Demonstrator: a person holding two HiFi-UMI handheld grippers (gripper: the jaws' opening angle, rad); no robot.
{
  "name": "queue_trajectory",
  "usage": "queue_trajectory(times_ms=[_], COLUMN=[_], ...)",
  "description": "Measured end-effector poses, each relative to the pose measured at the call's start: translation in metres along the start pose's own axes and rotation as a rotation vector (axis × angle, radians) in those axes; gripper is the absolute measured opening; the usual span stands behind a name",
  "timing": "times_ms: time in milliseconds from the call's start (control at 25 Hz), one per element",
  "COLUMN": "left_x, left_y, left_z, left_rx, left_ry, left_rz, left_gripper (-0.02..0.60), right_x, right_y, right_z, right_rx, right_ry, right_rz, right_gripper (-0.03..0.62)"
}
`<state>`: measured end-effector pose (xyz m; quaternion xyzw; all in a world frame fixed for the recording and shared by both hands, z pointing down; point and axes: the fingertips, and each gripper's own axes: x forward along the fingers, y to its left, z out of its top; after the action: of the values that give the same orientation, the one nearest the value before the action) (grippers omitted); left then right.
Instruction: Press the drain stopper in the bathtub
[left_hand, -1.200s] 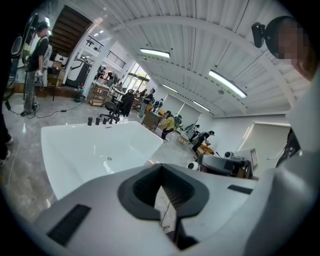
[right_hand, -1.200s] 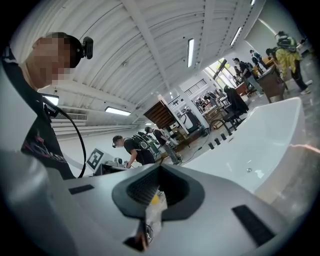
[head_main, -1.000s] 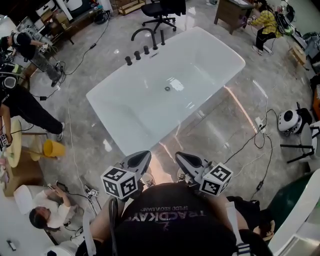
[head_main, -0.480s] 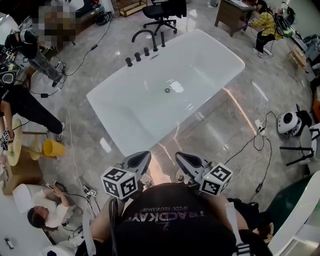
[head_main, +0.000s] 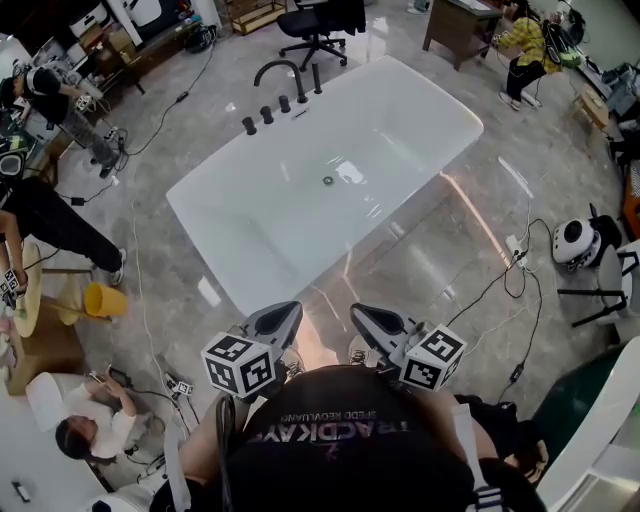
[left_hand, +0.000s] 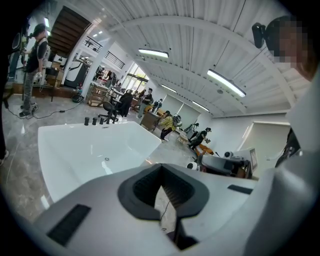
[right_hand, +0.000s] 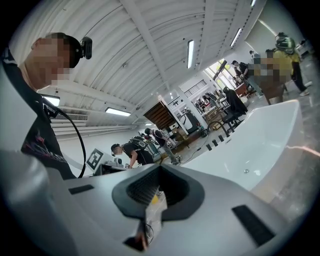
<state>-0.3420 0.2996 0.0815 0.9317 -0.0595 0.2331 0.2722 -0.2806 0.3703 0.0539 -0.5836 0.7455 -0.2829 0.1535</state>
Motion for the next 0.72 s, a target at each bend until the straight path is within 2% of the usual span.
queue_trajectory(times_ms=[720], left_x=[0.037], left_y=[-0.018], left_z=[0.003], left_rx=[-0.01], left_ry=[0.02], left_rz=[0.034], left_gripper=[0.003], right_x=[-0.027], right_y=[-0.036], right_z=[0.014], right_rx=[0.037], right_ry=[-0.015], right_rz=[0.015], right_gripper=[0.015])
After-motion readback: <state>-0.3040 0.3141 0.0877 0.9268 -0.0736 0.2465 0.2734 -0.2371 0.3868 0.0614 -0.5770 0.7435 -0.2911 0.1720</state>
